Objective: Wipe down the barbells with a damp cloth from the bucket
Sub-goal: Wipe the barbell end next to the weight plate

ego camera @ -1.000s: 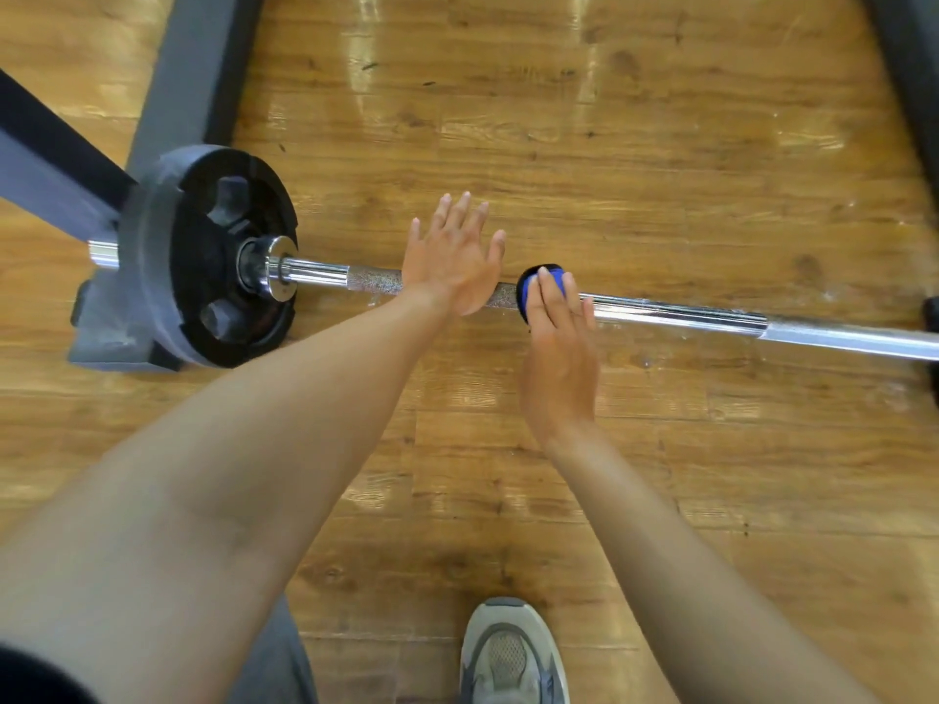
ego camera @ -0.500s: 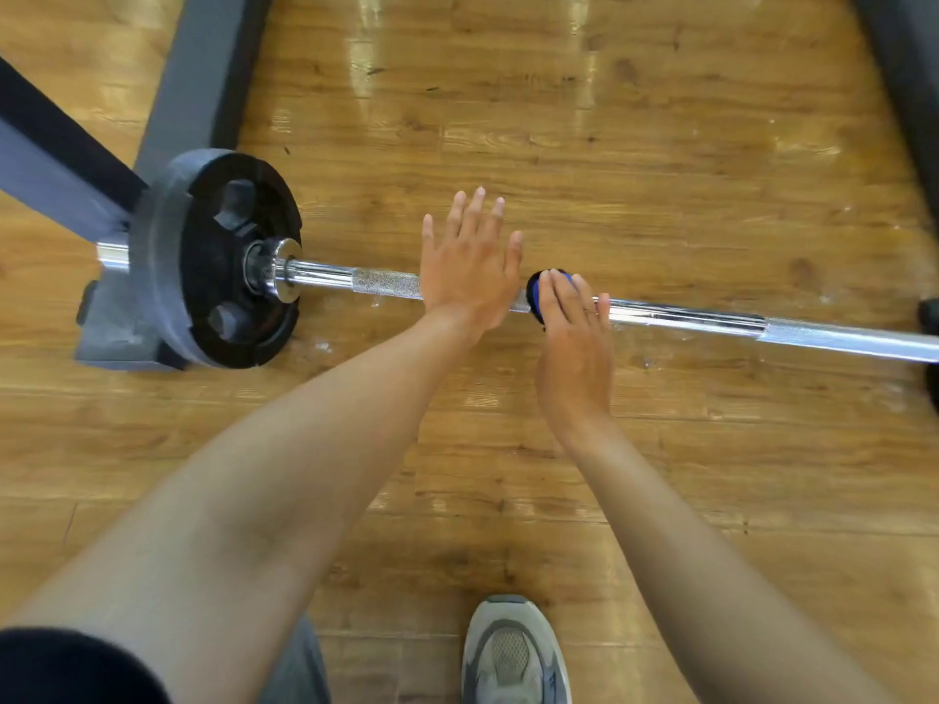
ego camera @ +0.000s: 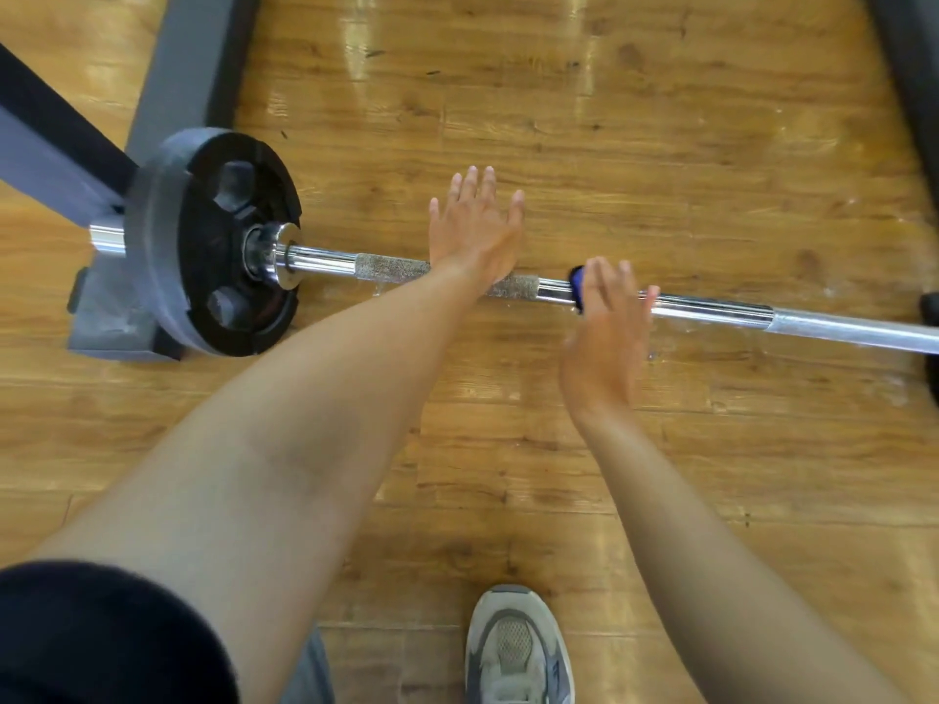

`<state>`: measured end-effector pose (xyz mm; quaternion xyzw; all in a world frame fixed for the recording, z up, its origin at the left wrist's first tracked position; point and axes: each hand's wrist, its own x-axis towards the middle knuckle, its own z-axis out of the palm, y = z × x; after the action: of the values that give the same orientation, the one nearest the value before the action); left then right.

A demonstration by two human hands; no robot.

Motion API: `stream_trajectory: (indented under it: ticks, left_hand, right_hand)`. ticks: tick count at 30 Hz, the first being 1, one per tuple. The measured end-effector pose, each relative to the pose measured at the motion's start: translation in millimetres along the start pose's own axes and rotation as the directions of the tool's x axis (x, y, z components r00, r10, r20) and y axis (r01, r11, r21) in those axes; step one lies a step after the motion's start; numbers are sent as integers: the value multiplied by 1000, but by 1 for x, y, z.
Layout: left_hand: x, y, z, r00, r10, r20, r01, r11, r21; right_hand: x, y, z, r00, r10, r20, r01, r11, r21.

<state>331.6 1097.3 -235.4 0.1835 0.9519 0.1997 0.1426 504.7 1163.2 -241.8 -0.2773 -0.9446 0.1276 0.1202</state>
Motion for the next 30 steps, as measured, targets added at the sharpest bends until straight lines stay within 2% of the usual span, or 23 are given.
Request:
stream_trajectory:
  ticks: [1,3,6,8,9,12,14,18,19,22,23,26,27,30]
  left_hand:
    - [-3,1,-2,999,14,-33,-13,1000,10]
    - [-15,4,-2,985,85,-148,-69,991,111]
    - [-39,1,16,966,137,-219,-90,973,214]
    - [-44,-4,23,975,98,-202,-52,974,219]
    - [-43,-4,22,978,92,-187,-48,973,225]
    - [-35,-1,17,991,90,-95,-64,968,244]
    - [-31,0,16,996,74,-42,-62,970,236]
    - [-26,0,15,998,58,-14,-53,976,213]
    - [-24,0,15,999,54,-2,-53,976,213]
    - [-24,-1,15,998,48,32,-54,974,222]
    - [-24,-1,15,998,43,45,-52,974,221]
    - [-20,1,12,994,25,107,-45,980,195]
    - [-17,1,10,991,17,135,-41,983,178]
    - [-12,0,8,988,15,151,-40,985,165]
  right_hand:
    - [-1,4,-3,998,61,-6,-61,998,-16]
    - [-5,1,-3,997,73,-6,-73,997,2]
    - [-13,-15,5,994,-106,4,106,994,35]
    - [-17,-14,11,979,-204,-10,205,978,28]
    - [-17,-9,11,982,-189,-17,189,982,20]
    - [-17,1,7,1000,-6,-24,7,999,42]
    - [-20,-8,8,999,26,-29,-24,998,66]
    - [-19,-20,17,984,-179,-26,180,982,51]
    - [-15,-14,16,986,-165,-30,166,986,31]
    - [-9,-6,8,997,63,-47,-61,997,50]
    - [-12,-10,9,997,69,-45,-66,996,68]
    - [-18,-19,12,986,-168,-22,169,984,48]
    - [-16,-14,12,983,-185,-22,185,982,21]
    - [-7,-2,4,999,47,-19,-47,999,7]
